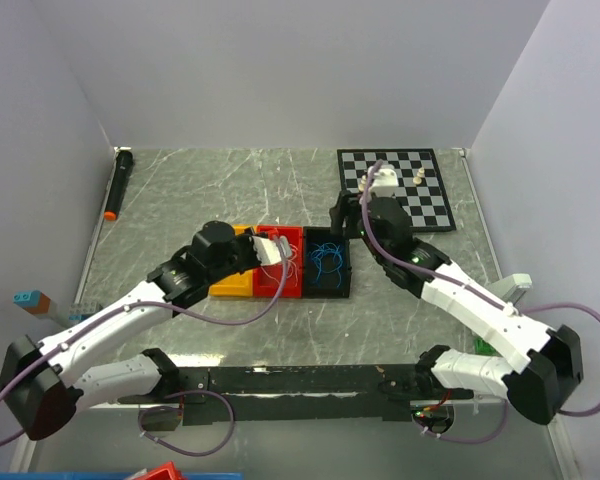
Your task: Untangle the cables
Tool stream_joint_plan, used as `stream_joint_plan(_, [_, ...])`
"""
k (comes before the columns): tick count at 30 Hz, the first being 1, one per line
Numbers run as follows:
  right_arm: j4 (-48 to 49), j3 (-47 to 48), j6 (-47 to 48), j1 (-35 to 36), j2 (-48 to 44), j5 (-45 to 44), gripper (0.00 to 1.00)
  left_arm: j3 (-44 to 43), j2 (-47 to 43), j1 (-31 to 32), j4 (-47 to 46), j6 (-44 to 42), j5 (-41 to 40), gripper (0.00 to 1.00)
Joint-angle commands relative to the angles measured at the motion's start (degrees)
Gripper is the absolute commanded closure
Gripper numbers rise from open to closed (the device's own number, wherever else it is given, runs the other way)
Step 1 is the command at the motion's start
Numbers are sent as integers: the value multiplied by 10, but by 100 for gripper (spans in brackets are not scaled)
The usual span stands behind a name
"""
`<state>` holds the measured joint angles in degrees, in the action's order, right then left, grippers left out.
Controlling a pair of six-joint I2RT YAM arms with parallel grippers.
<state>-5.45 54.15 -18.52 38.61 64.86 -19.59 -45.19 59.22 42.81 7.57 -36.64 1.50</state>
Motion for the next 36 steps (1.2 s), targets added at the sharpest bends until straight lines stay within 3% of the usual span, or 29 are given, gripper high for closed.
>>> stream_joint_plan(1, [4, -30, -20, -13, -46, -28, 27, 5, 16, -2, -48, -26, -55, 99])
stream_joint_plan(5, [4, -47, -20, -21, -67, -21, 27, 7, 51, -2, -66, -26, -99, 99])
stream_joint_plan(10, [9, -63, -32, -28, -76, -8, 24, -11, 84, 0, -52, -16, -83, 99])
stream_joint_plan(18, [7, -81, -48, -29, -94, -11, 20, -143, 177, 3, 77, 64, 9, 46])
stream_joint_plan(24, [-4, -84, -48, -32, -113, -12, 18, -241, 200, -5, 151, 147, 54, 32])
stream_joint_plan(27, [-8, -84, -50, -34, -119, -10, 18, -301, 209, -15, 197, 193, 66, 4])
stream_joint_plan(33, [-21, -91, -48, -34, -134, 24, 0, -480, 262, -24, 330, 278, -11, 3])
stream_joint_plan(36, [-47, -82, -47, -34, -133, 38, 0, -525, 283, -25, 382, 292, -66, 3])
